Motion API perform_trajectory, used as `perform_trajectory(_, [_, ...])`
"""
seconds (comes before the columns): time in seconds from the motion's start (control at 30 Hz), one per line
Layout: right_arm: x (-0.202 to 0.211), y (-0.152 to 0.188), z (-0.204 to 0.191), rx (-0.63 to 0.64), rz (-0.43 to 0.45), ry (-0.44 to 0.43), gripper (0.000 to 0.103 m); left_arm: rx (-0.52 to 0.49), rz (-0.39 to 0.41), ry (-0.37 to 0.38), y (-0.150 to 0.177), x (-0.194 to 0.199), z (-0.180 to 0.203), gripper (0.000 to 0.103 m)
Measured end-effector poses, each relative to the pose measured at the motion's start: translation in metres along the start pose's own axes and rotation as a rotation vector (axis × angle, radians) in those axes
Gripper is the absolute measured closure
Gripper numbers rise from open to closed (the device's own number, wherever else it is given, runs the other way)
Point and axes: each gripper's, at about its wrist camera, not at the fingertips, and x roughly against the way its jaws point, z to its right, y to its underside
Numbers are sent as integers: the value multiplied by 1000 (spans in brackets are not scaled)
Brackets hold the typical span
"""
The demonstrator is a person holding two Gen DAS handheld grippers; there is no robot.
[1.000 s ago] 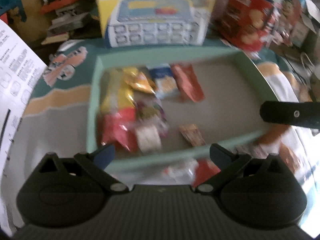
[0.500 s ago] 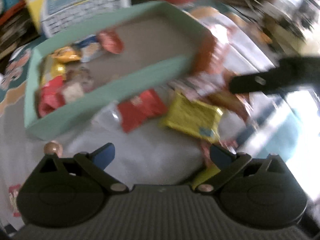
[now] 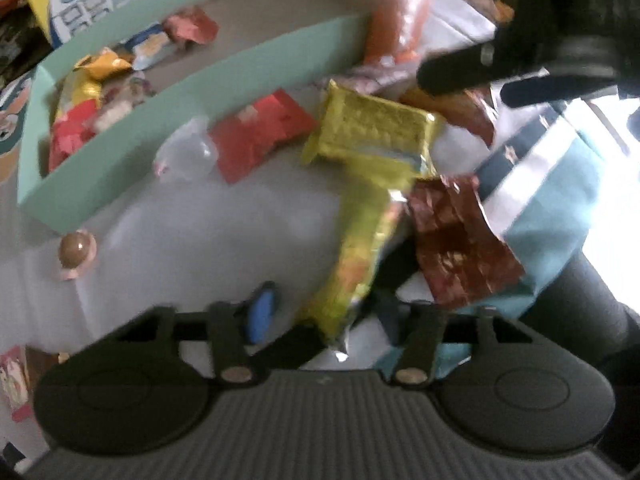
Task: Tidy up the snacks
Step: 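Move both tools back to the pile beside the tray, then grasp the yellow-green stick packet with the left tool while the right tool grasps the yellow biscuit packet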
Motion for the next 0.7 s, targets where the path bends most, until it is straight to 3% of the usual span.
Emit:
perform_trajectory(0.03, [-4, -1, -6, 22, 0, 9, 13, 27, 5, -9, -2, 1, -4, 74])
perform_trajectory(0.1, [-11, -1, -16, 64, -2, 25, 26, 108, 8, -29, -3, 1, -21, 76])
perform_trajectory(0.23, [-24, -1, -33, 143, -14, 50, 30, 231, 23, -90, 2, 2, -55, 76])
perform_trajectory(0.33, [-34, 1, -46, 215, -30, 63, 30, 294, 32, -75, 10, 6, -79, 74])
perform_trajectory(0.53, [-63, 10, -71, 377, -93, 106, 30, 326, 52, -63, 21, 15, -95, 61])
perform_trajectory(0.7, [-68, 27, -90, 524, -92, 163, 43, 289, 55, -72, 25, 16, -87, 51])
